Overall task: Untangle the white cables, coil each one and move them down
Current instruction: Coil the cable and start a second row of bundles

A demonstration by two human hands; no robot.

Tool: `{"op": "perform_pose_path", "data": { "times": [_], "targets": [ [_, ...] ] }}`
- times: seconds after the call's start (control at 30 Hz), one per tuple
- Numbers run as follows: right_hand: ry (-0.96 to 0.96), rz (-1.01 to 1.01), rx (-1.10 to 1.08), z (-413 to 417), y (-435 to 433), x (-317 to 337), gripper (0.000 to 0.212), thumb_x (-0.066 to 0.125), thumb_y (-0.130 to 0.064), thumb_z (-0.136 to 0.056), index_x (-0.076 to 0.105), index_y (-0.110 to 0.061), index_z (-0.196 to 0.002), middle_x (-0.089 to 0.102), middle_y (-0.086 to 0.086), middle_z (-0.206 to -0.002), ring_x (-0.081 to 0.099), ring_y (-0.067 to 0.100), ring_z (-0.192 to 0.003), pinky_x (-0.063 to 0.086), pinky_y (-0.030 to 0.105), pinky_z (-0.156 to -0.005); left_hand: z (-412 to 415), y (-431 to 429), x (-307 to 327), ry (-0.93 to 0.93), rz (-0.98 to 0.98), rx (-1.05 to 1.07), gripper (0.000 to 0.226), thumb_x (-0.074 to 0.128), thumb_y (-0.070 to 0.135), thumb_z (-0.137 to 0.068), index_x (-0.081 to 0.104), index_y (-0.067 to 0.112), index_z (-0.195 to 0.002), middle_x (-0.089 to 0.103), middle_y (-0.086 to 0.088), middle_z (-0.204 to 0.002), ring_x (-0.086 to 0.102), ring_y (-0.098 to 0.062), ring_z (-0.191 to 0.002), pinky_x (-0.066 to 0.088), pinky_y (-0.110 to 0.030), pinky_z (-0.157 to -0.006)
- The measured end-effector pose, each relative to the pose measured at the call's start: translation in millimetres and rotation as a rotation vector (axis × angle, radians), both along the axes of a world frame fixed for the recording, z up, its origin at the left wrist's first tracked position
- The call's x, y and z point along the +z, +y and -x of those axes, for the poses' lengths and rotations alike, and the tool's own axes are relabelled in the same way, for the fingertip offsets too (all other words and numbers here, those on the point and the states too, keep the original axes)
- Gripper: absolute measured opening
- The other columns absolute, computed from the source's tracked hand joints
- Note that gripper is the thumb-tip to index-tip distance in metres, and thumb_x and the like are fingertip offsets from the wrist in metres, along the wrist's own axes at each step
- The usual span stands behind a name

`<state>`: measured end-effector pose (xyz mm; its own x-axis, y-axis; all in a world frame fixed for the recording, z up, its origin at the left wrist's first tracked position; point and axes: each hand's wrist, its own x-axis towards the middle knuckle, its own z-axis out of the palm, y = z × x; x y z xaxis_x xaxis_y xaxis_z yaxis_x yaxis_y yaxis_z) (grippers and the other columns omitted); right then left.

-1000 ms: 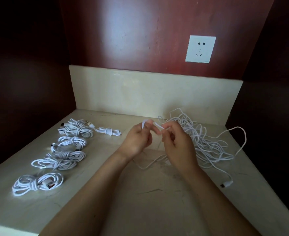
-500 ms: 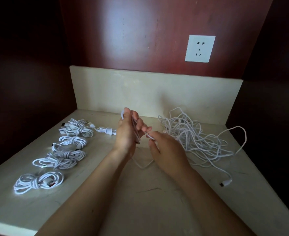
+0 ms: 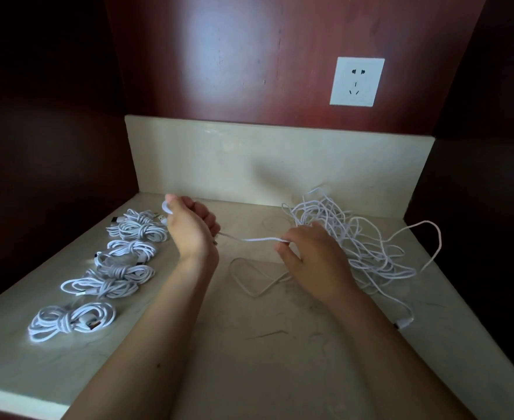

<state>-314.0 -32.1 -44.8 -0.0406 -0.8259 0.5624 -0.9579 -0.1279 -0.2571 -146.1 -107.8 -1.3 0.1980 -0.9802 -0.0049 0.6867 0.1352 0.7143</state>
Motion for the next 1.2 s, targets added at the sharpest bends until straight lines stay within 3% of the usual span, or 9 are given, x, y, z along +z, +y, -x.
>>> {"op": "perform_pose_path", "data": {
  "times": [0.17,0.33,0.53,0.73,0.8,0.9,0.97,1.1,1.2],
  "targets": [
    [-0.058,0.050,0.254,-9.9,6.9,4.8,0.032,0.040,-0.040,-0.096,0.063,-0.018,-0.091,0.060,-0.005,-0.083,0.054,0.018,-0.079,0.040,0.033,-0.072,2.6,-3.6,-9.3,-0.222,-0.062,-0.043,0.040,0.030,0.036,-0.105,0.024,0.024,-0.066,0.021,0.012,-0.039,0.017,-0.005,-0.031,0.013,-0.012,-0.039],
    [-0.165,0.103,0.291,-16.4,15.0,11.5,0.025,0.042,-0.040,-0.098,0.061,-0.025,-0.093,0.053,-0.016,-0.079,0.047,0.001,-0.071,0.040,0.026,-0.065,11.6,-0.1,-15.7,-0.412,-0.103,-0.472,0.043,0.034,0.053,-0.101,0.028,0.026,-0.068,0.020,0.009,-0.046,0.015,-0.005,-0.033,0.012,-0.011,-0.039],
    [-0.226,0.310,0.174,-15.8,18.1,16.0,0.016,0.061,-0.037,-0.092,0.064,-0.027,-0.079,0.056,-0.013,-0.072,0.049,0.002,-0.064,0.040,0.023,-0.060,21.2,21.1,-16.4,-0.979,0.085,-0.792,0.063,0.018,0.061,-0.100,0.045,0.017,-0.064,0.044,0.003,-0.051,0.033,-0.011,-0.043,0.024,-0.017,-0.038],
    [-0.383,0.278,0.064,-4.5,10.5,11.9,0.013,0.067,-0.034,-0.089,0.060,-0.026,-0.081,0.056,-0.016,-0.078,0.054,-0.001,-0.073,0.038,0.015,-0.063,21.9,24.9,-16.9,-0.794,0.022,-1.235,0.073,0.011,0.076,-0.090,0.047,0.019,-0.062,0.032,0.000,-0.056,0.026,-0.008,-0.041,0.018,-0.012,-0.038],
    [-0.400,0.244,0.102,-4.9,7.8,9.2,0.009,0.062,-0.031,-0.092,0.060,-0.024,-0.086,0.057,-0.015,-0.081,0.055,0.001,-0.075,0.041,0.019,-0.066,21.0,24.4,-15.1,-0.764,0.031,-1.294,0.075,0.012,0.079,-0.086,0.048,0.017,-0.064,0.031,0.002,-0.055,0.026,-0.006,-0.040,0.018,-0.010,-0.038],
    [-0.413,0.221,0.133,-4.8,5.3,5.4,0.014,0.051,-0.032,-0.093,0.060,-0.022,-0.092,0.060,-0.012,-0.085,0.059,0.007,-0.080,0.049,0.032,-0.070,17.2,25.8,-13.8,-0.791,0.094,-1.295,0.071,0.026,0.083,-0.079,0.051,0.018,-0.066,0.029,0.001,-0.055,0.025,-0.007,-0.040,0.016,-0.011,-0.039],
    [-0.429,0.209,0.159,-5.4,4.0,3.5,0.015,0.048,-0.029,-0.094,0.060,-0.021,-0.096,0.061,-0.010,-0.089,0.059,0.008,-0.084,0.050,0.034,-0.074,14.9,28.6,-12.9,-0.860,0.177,-1.244,0.061,0.035,0.074,-0.087,0.050,0.019,-0.066,0.025,0.001,-0.052,0.021,-0.007,-0.041,0.014,-0.013,-0.041],
    [-0.401,0.241,0.173,-6.3,3.0,2.3,0.021,0.044,-0.018,-0.097,0.064,-0.016,-0.103,0.064,-0.006,-0.097,0.060,0.012,-0.091,0.049,0.036,-0.080,17.1,30.2,-11.5,-0.967,0.309,-1.000,0.055,0.026,0.052,-0.101,0.041,0.015,-0.063,0.027,0.002,-0.045,0.025,-0.011,-0.041,0.021,-0.018,-0.039],
    [-0.387,0.241,0.108,-4.5,3.9,3.0,0.025,0.044,-0.021,-0.097,0.067,-0.016,-0.106,0.067,-0.004,-0.099,0.061,0.015,-0.091,0.050,0.037,-0.080,17.3,23.4,-14.4,-0.970,0.381,-0.700,0.061,0.022,0.049,-0.104,0.051,0.018,-0.060,0.035,0.000,-0.045,0.032,-0.014,-0.042,0.027,-0.023,-0.042]
  ]
}}
